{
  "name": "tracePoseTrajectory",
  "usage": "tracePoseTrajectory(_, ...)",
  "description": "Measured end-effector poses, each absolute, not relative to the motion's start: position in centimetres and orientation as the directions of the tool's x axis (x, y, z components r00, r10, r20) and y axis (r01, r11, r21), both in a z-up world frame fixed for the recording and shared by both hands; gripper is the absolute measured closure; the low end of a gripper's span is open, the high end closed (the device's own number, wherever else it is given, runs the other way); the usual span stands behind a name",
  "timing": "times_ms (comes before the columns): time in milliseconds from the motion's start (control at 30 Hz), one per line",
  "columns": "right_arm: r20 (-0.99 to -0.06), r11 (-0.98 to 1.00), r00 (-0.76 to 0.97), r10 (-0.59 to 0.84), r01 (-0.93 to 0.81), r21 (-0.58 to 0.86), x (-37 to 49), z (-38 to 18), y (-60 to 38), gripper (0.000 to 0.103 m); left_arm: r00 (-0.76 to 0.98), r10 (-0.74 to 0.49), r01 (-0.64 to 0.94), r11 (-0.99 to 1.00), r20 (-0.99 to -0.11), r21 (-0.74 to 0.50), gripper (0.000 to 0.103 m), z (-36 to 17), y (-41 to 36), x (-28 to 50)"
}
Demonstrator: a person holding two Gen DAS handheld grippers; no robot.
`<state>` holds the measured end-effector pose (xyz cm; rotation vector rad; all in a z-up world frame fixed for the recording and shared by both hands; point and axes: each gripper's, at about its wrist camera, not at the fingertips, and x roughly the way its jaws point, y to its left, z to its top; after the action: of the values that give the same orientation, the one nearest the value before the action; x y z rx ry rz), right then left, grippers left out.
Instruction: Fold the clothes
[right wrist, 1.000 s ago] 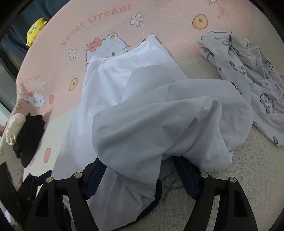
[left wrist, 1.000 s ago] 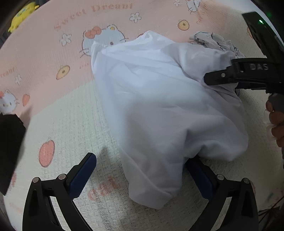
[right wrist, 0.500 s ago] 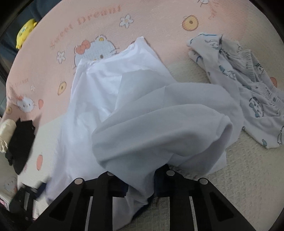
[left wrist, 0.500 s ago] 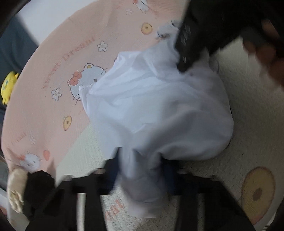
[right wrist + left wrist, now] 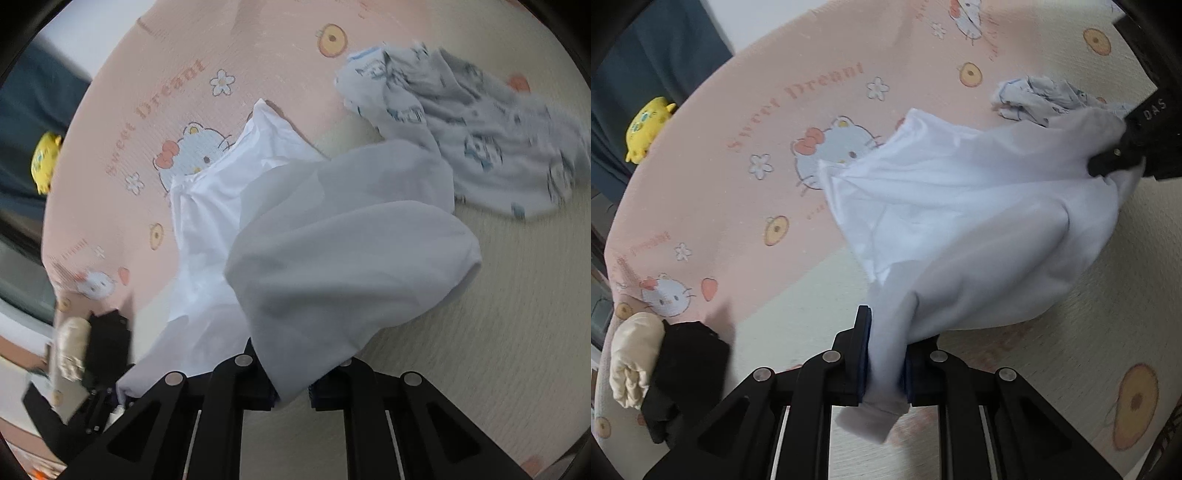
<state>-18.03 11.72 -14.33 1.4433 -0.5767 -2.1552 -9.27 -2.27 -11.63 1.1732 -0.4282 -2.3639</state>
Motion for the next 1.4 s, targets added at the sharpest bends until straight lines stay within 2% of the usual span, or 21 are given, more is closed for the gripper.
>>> tracePoseTrajectory(133, -0.717, -0.771, -0.305, -0.627, 0.112, 0.627, -16.4, -14.0, 11.8, 0.094, -0.505, -0.517, 0.289, -0.856, -0.691, 0.429, 0.090, -11.8, -4.3, -7.5)
tracePoseTrajectory(333, -0.759, -0.808, -0.282, -0.586, 0.134, 0.574, -14.5, -14.1, 10.9, 0.094, -0.489, -0.457, 0.306, -0.888, -0.743, 0.344, 0.090, -12.7, -6.0, -5.3)
tracePoseTrajectory(600, -0.829, -0.857, -0.216, -0.516, 0.127, 0.500, -12.9, -16.7, 11.0, 0.094, -0.483, -0.433, 0.262, -0.901, -0.760, 0.347, 0.090, -13.6, -5.5, -4.4)
tracePoseTrajectory(733, -0.848, -0.875, -0.218, -0.484, 0.143, 0.463, -12.5, -17.1, 11.3, 0.094, -0.561, -0.383, 0.201, -0.923, -0.734, 0.328, 0.089, -13.4, -4.8, -3.6)
tracePoseTrajectory(833, -0.848, -0.884, -0.252, -0.466, 0.171, 0.435, -12.1, -16.2, 11.1, 0.090, -0.665, -0.291, 0.187, -0.956, -0.688, 0.224, 0.088, -11.0, -4.7, -2.0)
tracePoseTrajectory(900, -0.845, -0.891, -0.287, -0.451, 0.202, 0.407, -11.7, -15.1, 10.9, 0.065, -0.703, -0.216, 0.190, -0.975, -0.677, 0.115, 0.073, -9.4, -5.1, -1.2)
tracePoseTrajectory(967, -0.841, -0.905, -0.348, -0.414, 0.256, 0.340, -10.9, -13.5, 10.5, 0.051, -0.724, -0.159, 0.208, -0.978, -0.671, 0.008, 0.023, -8.5, -5.9, -0.4)
tracePoseTrajectory(1000, -0.836, -0.911, -0.381, -0.395, 0.278, 0.304, -10.5, -12.9, 10.4, 0.047, -0.731, -0.158, 0.227, -0.974, -0.664, -0.018, 0.018, -8.3, -6.2, 0.0)
tracePoseTrajectory(1133, -0.830, -0.924, -0.449, -0.332, 0.333, 0.189, -9.0, -11.4, 10.1, 0.041, -0.693, -0.156, 0.292, -0.953, -0.704, -0.076, 0.017, -9.1, -7.4, 0.2)
tracePoseTrajectory(1233, -0.830, -0.921, -0.484, -0.278, 0.378, 0.088, -7.6, -11.3, 9.8, 0.041, -0.657, -0.164, 0.300, -0.952, -0.736, -0.056, 0.017, -10.2, -7.2, 0.0)
tracePoseTrajectory(1400, -0.824, -0.894, -0.507, -0.252, 0.447, -0.002, -5.9, -12.2, 10.1, 0.041, -0.646, -0.178, 0.237, -0.971, -0.742, 0.027, 0.017, -11.1, -4.7, 0.0)
